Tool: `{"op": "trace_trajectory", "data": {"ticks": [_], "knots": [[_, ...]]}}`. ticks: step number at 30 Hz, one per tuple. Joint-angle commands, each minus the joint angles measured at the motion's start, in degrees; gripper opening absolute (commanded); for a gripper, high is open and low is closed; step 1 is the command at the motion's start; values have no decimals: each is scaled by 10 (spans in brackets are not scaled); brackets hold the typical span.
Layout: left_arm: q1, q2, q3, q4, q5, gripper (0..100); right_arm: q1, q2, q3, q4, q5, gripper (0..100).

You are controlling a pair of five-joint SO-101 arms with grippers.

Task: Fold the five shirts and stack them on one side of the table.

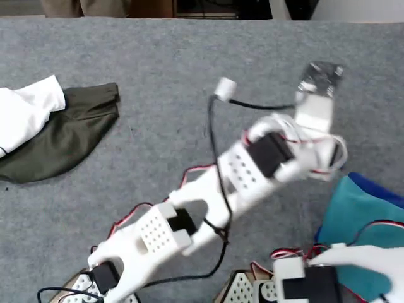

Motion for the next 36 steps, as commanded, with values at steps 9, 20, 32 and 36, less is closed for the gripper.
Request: {"op": "trace_trajectory", "data": {"ticks": [9, 20, 32, 36], "knots": [[-287, -9, -93, 108, -67, 23, -172, -158, 2, 50, -9, 69], [-658, -39, -84, 111, -131, 18, -461, -168, 116, 47, -75, 27], [-1038, -176, 121, 105, -266, 50, -718, -168, 205, 5, -73, 27], [-1125, -155, 164, 44, -265, 161, -764, -168, 233, -15, -74, 27]]}}
